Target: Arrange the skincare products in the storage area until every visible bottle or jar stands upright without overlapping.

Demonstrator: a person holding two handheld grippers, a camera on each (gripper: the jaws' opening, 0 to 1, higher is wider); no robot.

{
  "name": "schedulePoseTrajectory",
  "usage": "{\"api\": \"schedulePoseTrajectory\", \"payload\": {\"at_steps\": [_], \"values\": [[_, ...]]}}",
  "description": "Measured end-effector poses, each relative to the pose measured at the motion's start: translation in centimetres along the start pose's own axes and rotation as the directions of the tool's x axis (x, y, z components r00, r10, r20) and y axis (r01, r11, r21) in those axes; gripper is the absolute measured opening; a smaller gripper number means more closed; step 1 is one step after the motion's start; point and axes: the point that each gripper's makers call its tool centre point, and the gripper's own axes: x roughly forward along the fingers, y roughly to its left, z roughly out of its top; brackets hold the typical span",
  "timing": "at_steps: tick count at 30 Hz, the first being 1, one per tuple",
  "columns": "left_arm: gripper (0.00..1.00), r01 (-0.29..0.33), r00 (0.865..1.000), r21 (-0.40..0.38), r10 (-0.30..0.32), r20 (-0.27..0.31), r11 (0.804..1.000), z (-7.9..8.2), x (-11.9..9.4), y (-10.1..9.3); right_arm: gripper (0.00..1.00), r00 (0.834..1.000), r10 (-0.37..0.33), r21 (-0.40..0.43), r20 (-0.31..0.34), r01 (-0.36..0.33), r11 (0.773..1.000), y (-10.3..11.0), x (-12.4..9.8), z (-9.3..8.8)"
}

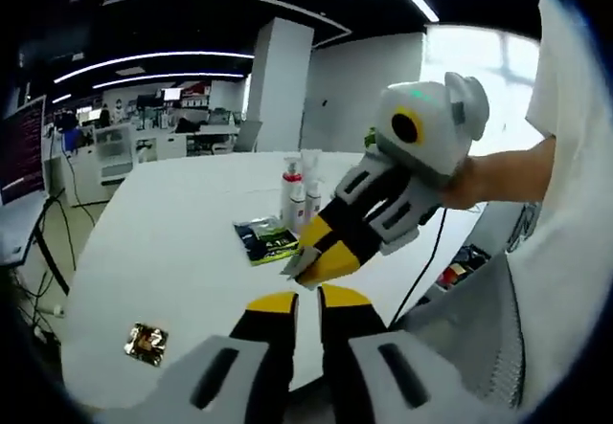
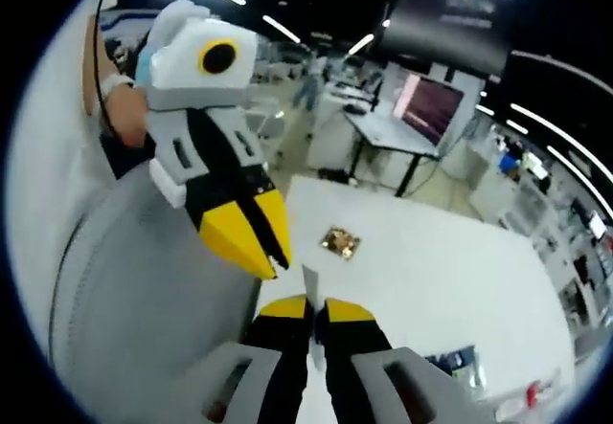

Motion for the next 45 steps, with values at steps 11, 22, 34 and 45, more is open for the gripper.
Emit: {"api": "schedulePoseTrajectory", "payload": {"at_steps": [11,22,34,45], "values": [[0.06,0.006,1.0,0.057,-0.006,-0.007,0.998,-0.1,0.0,-0.4,0.0,0.999,0.022,-0.016,-0.026,-0.022,1.0,1.4,-0.2,-0.6],[0.01,0.041,0.999,0.065,-0.039,-0.027,0.997,-0.5,-0.2,-0.8,0.0,0.99,0.113,-0.177,-0.084,-0.127,0.976,2.5,0.7,-0.1],[0.0,0.052,0.992,0.069,-0.044,-0.121,0.996,-2.3,0.4,-1.1,0.03,0.976,0.166,-0.21,-0.139,-0.193,0.959,3.2,1.5,-1.2],[0.0,0.005,0.997,-0.084,-0.011,-0.073,0.996,-1.3,0.0,0.5,0.31,0.993,0.099,-0.094,-0.065,-0.104,0.99,1.1,1.6,-0.6]]}}
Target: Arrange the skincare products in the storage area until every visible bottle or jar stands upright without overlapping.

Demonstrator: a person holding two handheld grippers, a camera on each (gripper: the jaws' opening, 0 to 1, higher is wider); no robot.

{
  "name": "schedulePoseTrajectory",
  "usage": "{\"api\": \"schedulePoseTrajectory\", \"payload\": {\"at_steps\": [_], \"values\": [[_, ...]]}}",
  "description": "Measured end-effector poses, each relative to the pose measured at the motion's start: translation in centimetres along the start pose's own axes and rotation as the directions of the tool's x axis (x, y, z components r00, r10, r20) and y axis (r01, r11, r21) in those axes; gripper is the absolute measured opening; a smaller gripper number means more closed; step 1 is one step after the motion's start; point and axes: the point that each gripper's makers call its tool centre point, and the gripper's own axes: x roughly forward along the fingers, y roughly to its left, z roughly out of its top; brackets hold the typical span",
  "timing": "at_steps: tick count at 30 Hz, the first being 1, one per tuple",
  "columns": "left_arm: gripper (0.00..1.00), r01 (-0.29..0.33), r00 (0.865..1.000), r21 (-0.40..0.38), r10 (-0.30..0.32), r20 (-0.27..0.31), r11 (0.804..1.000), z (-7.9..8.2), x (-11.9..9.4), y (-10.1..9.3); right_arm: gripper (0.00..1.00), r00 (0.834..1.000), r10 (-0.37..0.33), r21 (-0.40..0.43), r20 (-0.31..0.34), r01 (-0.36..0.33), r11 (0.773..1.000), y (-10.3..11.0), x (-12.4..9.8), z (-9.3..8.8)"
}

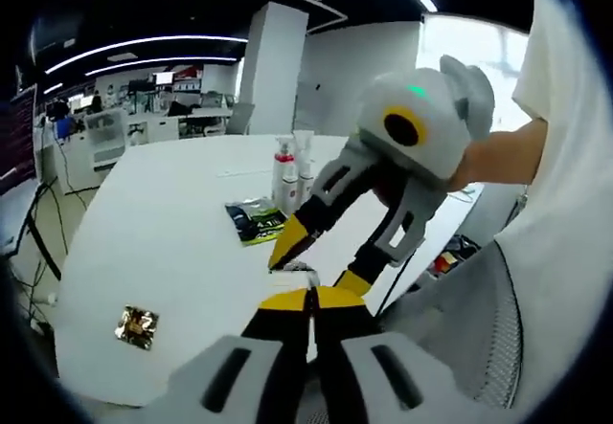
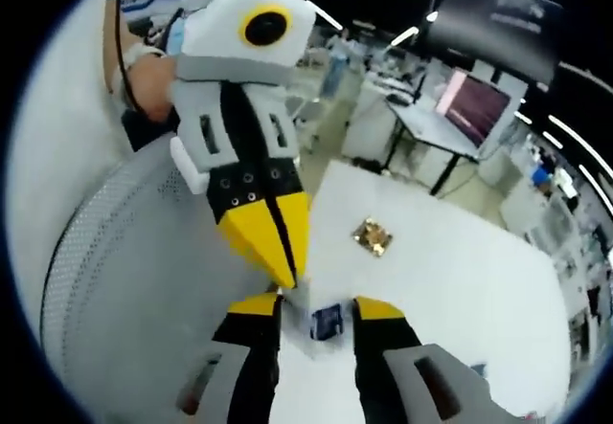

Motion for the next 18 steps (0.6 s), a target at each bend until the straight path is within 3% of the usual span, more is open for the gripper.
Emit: {"api": "schedulePoseTrajectory", "payload": {"at_steps": [3,6,7,10,12,13,14,18], "values": [[0.0,-0.001,0.998,-0.09,0.007,0.068,0.996,1.4,-0.4,0.8,0.49,1.0,-0.015,0.08,0.007,0.015,0.997,-0.6,-0.5,-0.9],[0.0,-0.003,0.995,-0.113,0.014,0.099,0.994,1.9,-0.8,1.2,0.51,0.999,-0.008,0.171,0.046,0.0,0.985,-1.2,-1.3,-1.7],[0.0,0.0,0.995,-0.112,0.012,0.101,0.994,1.9,-0.9,1.1,0.51,0.998,0.001,0.246,0.062,-0.016,0.969,-1.3,-1.5,-2.0],[0.0,0.013,0.994,-0.115,-0.001,0.106,0.993,2.0,-0.8,0.8,0.57,0.989,0.017,0.347,0.149,-0.068,0.935,-1.2,-1.9,-1.4],[0.0,0.024,0.993,-0.11,-0.012,0.114,0.994,2.1,-0.9,0.6,0.66,0.977,0.048,0.435,0.21,-0.137,0.89,-0.9,-2.0,-0.7],[0.0,0.026,0.993,-0.108,-0.013,0.118,0.994,2.2,-0.9,0.6,0.71,0.962,0.068,0.477,0.264,-0.192,0.858,-0.6,-2.2,0.1],[0.0,0.03,0.992,-0.106,-0.017,0.122,0.994,2.3,-1.0,0.5,0.72,0.962,0.046,0.508,0.27,-0.182,0.842,-1.0,-2.2,0.0],[0.0,0.051,0.986,-0.134,-0.028,0.163,0.99,2.9,-1.5,0.7,0.68,0.942,0.051,0.596,0.331,-0.251,0.762,-0.7,-2.1,-0.1]]}}
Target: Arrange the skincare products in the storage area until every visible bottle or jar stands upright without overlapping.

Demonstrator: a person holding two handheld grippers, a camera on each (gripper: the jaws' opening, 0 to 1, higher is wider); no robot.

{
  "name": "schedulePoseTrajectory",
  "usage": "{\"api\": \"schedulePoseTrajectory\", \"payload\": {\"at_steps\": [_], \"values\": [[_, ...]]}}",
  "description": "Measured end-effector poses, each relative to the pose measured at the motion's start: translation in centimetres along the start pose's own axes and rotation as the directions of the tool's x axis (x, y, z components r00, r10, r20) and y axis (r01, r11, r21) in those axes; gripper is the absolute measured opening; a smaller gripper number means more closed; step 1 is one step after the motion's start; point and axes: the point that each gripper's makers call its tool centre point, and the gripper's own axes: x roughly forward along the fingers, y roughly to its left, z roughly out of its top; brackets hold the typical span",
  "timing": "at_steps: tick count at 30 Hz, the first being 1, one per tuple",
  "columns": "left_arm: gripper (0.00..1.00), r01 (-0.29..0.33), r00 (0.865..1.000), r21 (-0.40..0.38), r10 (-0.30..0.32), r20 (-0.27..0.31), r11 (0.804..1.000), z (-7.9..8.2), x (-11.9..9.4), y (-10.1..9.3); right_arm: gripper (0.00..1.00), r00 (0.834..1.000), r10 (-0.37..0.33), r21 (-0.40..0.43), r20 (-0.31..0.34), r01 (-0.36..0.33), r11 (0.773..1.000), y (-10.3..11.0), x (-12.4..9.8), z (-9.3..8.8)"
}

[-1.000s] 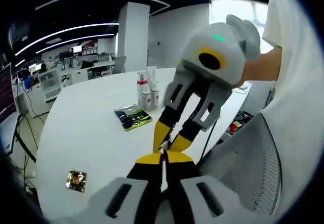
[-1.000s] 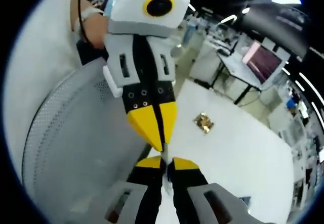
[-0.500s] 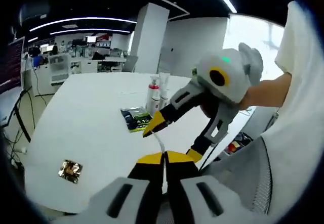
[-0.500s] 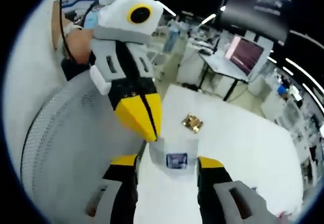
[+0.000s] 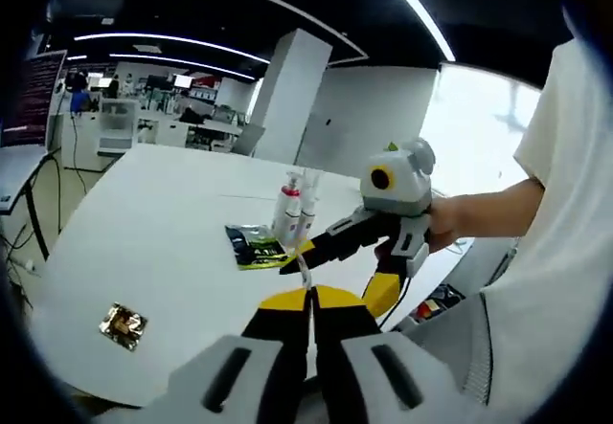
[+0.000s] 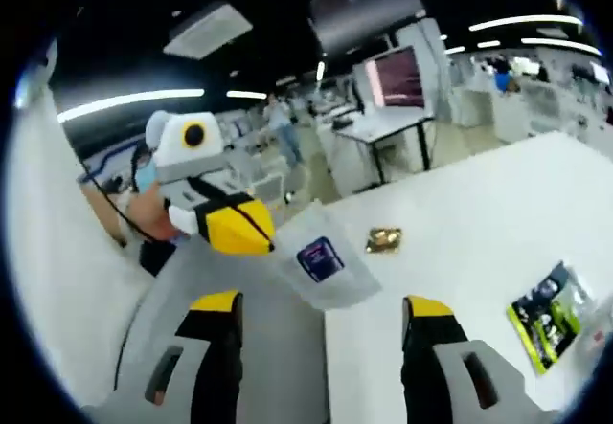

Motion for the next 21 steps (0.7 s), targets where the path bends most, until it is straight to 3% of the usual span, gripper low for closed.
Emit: {"api": "schedulePoseTrajectory", "payload": {"at_steps": [4,8,9,12,14,15,16,20,21], "values": [[0.0,0.051,0.997,-0.061,-0.048,0.057,0.997,1.1,-0.3,-0.5,0.63,0.991,0.077,0.136,0.106,-0.091,0.987,1.1,0.0,0.6],[0.0,0.074,0.994,-0.112,-0.063,0.093,0.991,1.8,-0.9,-0.4,0.57,0.975,0.099,0.215,0.201,-0.142,0.966,1.7,0.1,1.6],[0.0,0.082,0.991,-0.132,-0.067,0.12,0.988,2.3,-1.1,-0.4,0.56,0.963,0.112,0.239,0.246,-0.172,0.956,2.2,0.3,2.1],[0.0,0.104,0.988,-0.154,-0.084,0.13,0.983,2.5,-1.2,-0.5,0.51,0.942,0.124,0.303,0.311,-0.222,0.927,2.8,0.7,2.7],[0.0,0.131,0.984,-0.163,-0.108,0.14,0.978,2.8,-1.3,-0.9,0.52,0.927,0.096,0.373,0.362,-0.238,0.897,2.5,1.1,3.4],[0.0,0.132,0.984,-0.166,-0.109,0.144,0.977,2.8,-1.4,-0.9,0.51,0.904,0.096,0.383,0.416,-0.271,0.883,2.7,1.0,4.2],[0.0,0.131,0.978,-0.168,-0.099,0.185,0.977,3.5,-1.6,-0.6,0.48,0.9,0.114,0.373,0.42,-0.285,0.883,3.2,1.0,4.2],[0.0,0.169,0.97,-0.201,-0.127,0.206,0.965,3.8,-2.2,-0.9,0.33,0.842,0.148,0.409,0.52,-0.397,0.822,4.4,0.5,5.4],[0.0,0.176,0.968,-0.206,-0.132,0.213,0.962,3.9,-2.3,-0.9,0.31,0.834,0.153,0.412,0.531,-0.411,0.813,4.6,0.3,5.6]]}}
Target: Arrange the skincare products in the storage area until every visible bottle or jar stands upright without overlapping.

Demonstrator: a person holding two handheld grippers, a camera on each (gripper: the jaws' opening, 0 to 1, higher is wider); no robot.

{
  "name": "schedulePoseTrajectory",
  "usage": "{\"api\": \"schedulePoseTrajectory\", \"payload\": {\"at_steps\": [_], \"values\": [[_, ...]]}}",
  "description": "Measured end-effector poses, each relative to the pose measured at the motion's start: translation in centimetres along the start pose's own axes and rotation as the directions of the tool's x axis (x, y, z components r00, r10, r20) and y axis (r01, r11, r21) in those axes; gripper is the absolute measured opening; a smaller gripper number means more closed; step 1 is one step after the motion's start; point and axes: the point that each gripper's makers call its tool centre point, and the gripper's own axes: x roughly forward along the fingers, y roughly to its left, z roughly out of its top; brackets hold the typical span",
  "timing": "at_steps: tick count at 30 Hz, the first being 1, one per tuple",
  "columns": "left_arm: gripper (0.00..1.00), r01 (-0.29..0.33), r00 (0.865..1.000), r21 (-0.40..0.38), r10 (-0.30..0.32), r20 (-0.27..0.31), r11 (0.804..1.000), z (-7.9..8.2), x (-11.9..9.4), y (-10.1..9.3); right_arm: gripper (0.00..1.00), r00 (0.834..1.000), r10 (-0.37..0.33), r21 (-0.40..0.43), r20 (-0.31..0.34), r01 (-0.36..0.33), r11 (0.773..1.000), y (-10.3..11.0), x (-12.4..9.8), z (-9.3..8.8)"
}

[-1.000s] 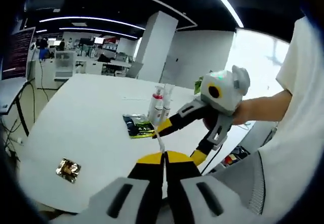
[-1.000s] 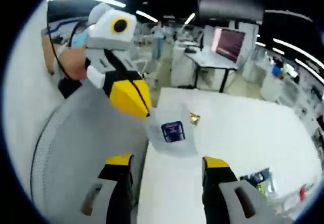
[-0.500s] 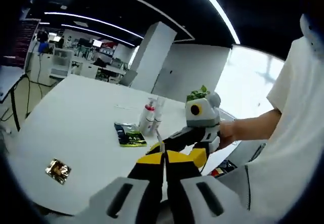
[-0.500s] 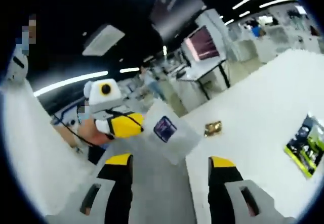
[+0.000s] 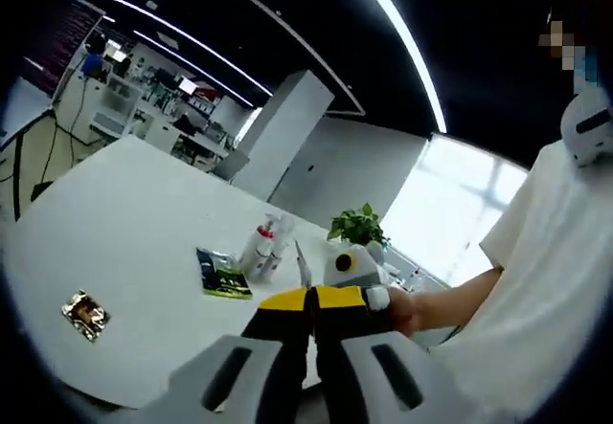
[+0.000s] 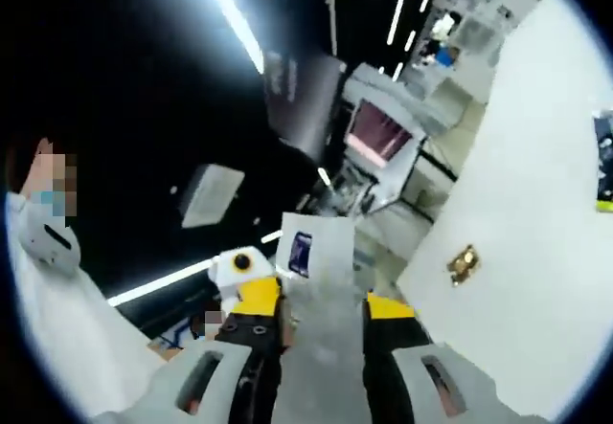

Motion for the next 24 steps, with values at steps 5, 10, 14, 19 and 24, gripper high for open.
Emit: {"api": "schedulePoseTrajectory", "payload": {"at_steps": [5,10,14,19,24], "values": [[0.0,0.024,0.999,-0.033,-0.022,0.045,0.999,0.8,-0.4,-0.2,0.21,0.996,0.04,0.04,0.084,-0.044,0.998,0.8,-0.7,1.6],[0.0,0.036,0.999,-0.043,-0.034,0.033,0.998,0.6,-0.3,-0.4,0.19,0.995,0.014,0.009,0.103,-0.015,1.0,0.7,-1.1,2.5],[0.0,0.034,0.999,-0.064,-0.033,0.025,0.997,0.5,-0.3,-0.2,0.11,0.995,0.007,-0.025,0.102,-0.004,1.0,0.7,-1.4,2.9],[0.0,0.008,1.0,-0.049,-0.009,-0.018,0.999,-0.3,0.0,0.1,0.0,0.997,0.005,-0.062,0.077,0.0,0.998,1.0,-1.8,3.2],[0.01,-0.01,0.998,-0.006,0.01,-0.061,1.0,-1.0,0.3,0.6,0.0,0.999,-0.031,-0.126,-0.019,0.028,0.992,1.1,-2.0,3.0]]}}
